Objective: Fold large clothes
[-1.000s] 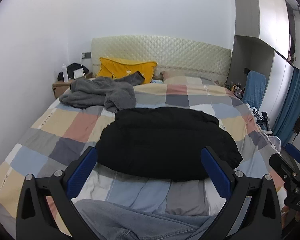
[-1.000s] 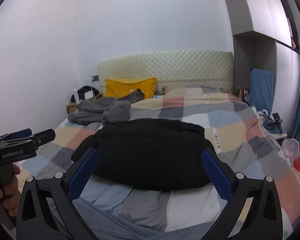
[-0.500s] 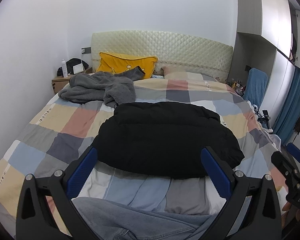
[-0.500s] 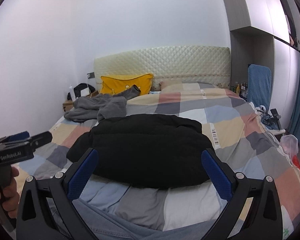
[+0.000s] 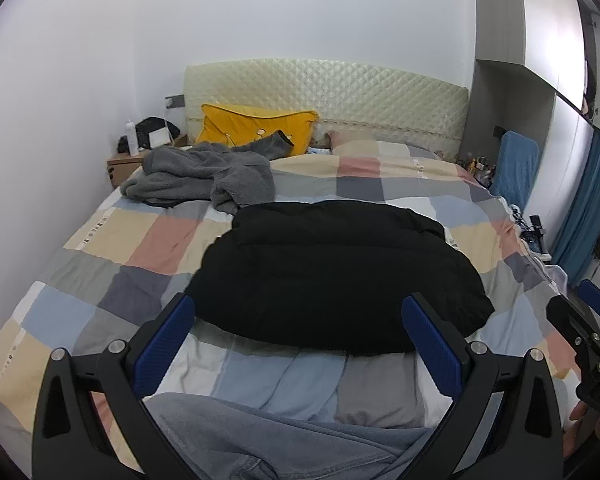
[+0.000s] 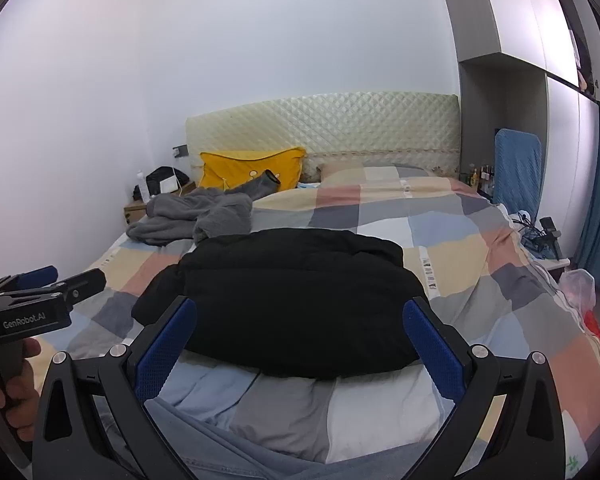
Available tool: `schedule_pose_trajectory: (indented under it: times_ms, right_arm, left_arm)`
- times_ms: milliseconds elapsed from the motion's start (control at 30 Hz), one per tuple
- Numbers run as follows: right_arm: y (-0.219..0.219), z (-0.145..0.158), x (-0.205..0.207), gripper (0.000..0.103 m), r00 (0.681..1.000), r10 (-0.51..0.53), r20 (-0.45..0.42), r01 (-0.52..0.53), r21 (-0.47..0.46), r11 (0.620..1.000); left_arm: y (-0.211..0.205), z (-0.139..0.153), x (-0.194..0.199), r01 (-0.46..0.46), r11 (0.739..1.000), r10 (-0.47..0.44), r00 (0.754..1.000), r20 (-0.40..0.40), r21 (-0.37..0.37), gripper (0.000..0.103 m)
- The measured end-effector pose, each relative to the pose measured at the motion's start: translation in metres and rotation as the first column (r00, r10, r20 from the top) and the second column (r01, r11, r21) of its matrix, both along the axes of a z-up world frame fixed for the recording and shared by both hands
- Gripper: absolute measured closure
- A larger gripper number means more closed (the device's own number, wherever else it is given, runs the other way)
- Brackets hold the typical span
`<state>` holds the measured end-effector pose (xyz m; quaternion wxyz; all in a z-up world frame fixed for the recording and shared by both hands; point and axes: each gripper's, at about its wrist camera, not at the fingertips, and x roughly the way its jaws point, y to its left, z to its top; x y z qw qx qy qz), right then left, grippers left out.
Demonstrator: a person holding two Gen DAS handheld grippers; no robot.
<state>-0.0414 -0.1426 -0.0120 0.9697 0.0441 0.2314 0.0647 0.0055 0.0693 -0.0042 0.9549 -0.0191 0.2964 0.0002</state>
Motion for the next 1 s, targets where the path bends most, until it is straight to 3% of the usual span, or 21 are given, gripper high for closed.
schedule_pose_trajectory:
  times_ms: [1000]
  right_arm:
    - [0.001,-0.005,0.000,0.000,1.000,-0.012,-0.001,0.012,0.004,1.000]
  left_arm:
    - [0.002,-0.010,0.007,0.018,0.999,-0.020,0.998,-0.051,-0.049,0.000]
